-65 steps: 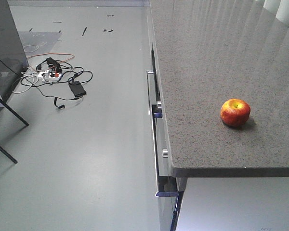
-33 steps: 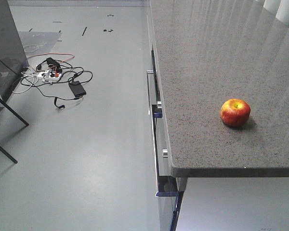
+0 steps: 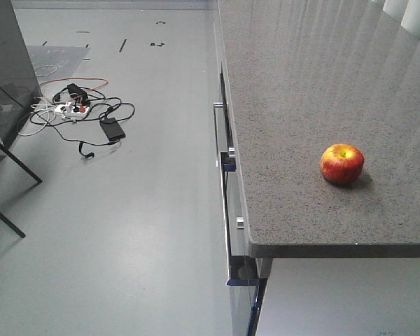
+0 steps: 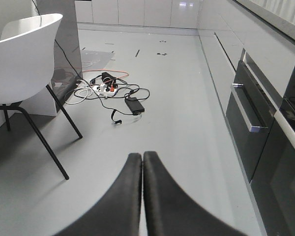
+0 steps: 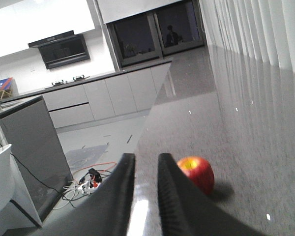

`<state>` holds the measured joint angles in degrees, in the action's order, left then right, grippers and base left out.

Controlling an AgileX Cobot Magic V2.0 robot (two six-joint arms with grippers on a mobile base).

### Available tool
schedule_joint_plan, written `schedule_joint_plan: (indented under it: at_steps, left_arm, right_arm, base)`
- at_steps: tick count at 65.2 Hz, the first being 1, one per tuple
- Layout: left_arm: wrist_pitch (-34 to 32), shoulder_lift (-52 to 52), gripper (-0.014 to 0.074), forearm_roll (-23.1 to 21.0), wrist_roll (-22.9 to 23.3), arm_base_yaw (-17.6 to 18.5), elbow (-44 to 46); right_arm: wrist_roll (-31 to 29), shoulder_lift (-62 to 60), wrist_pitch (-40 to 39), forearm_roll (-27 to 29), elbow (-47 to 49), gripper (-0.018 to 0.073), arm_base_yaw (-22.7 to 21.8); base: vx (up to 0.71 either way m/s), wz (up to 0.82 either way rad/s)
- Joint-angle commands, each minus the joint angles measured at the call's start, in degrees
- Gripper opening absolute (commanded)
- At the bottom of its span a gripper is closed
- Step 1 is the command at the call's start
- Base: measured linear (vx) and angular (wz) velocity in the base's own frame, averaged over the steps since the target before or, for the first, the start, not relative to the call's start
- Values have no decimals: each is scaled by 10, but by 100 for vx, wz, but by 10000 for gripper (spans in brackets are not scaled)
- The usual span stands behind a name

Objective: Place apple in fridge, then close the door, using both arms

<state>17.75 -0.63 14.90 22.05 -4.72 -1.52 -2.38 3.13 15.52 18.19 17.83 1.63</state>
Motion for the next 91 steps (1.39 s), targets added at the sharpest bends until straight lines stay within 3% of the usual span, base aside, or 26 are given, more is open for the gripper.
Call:
schedule_joint_plan:
  at_steps: [1, 14, 21, 28, 44, 66, 91]
  left_arm:
    - [-36, -9, -8, 2, 3, 3, -9]
    - [-36, -9, -8, 2, 3, 3, -9]
    - [-36, -9, -8, 2, 3, 3, -9]
    - [-36, -9, -8, 2, 3, 3, -9]
    - [-36, -9, -8, 2, 3, 3, -9]
    - [-36, -9, -8, 2, 3, 3, -9]
    - [-36, -9, -8, 2, 3, 3, -9]
  right_arm:
    - [-21, 30, -25, 20, 54, 281, -4]
    - [-25, 50, -49, 22, 72, 610, -4]
    - [-33, 52, -83, 22, 72, 682, -4]
    - [-75, 70, -81, 22, 91, 685, -4]
    - [-203, 243, 38, 22, 237, 659, -4]
    - [-201, 529, 89, 23, 411, 640, -4]
    - [-177, 756, 78, 22, 493, 622, -4]
  base:
    - [0, 0]
    - [0, 0]
    - [0, 0]
    - [0, 0]
    - [0, 0]
    - [0, 0]
    - [0, 0]
